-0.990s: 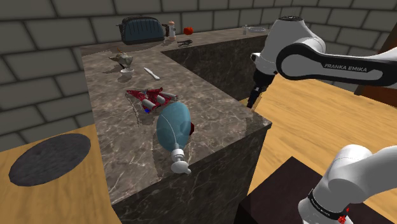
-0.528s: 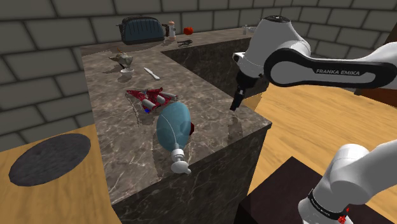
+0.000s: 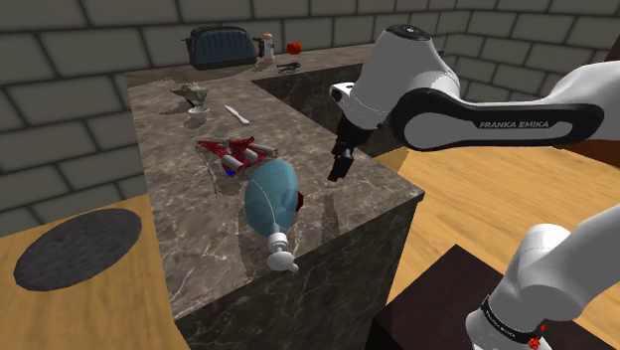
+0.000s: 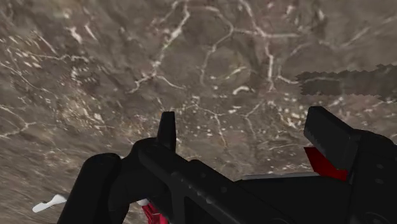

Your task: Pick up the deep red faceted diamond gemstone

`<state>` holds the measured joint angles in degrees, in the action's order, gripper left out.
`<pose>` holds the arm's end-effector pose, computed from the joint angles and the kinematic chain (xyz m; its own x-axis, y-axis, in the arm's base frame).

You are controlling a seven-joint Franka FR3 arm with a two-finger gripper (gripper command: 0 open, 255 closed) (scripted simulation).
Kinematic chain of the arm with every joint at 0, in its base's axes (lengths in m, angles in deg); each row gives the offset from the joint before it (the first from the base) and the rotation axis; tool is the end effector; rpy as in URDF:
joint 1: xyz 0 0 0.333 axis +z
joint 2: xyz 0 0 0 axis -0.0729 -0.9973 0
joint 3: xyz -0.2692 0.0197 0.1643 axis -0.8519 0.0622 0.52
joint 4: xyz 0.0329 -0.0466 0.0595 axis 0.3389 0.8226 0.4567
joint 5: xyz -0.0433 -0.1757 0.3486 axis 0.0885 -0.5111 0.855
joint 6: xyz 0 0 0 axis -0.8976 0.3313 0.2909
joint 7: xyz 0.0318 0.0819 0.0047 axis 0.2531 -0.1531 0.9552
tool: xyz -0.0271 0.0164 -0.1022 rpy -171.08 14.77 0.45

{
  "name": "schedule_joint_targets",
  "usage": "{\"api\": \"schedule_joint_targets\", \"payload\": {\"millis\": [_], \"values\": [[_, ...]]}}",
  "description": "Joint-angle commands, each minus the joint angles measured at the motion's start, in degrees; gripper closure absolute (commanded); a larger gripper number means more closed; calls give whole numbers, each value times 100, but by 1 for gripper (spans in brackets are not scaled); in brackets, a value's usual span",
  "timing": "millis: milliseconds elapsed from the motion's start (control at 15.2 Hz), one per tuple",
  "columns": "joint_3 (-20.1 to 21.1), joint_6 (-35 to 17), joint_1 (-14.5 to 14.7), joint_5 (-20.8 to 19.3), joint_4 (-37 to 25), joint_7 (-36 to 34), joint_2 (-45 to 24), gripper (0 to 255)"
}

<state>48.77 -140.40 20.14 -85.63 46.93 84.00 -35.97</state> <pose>0.3856 0.2706 0.6345 0.6208 0.7152 0.3211 0.6863 -0.6937 0.2184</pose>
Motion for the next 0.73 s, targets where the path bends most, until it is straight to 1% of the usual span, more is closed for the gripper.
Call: {"api": "schedule_joint_targets", "payload": {"millis": [0, 528, 660], "values": [[146, -137, 97, -49, -117, 43, -118, 0], [802, -649, 427, -435, -686, 99, -734, 0], [834, -746, 444, -461, -626, 88, -753, 0]]}}
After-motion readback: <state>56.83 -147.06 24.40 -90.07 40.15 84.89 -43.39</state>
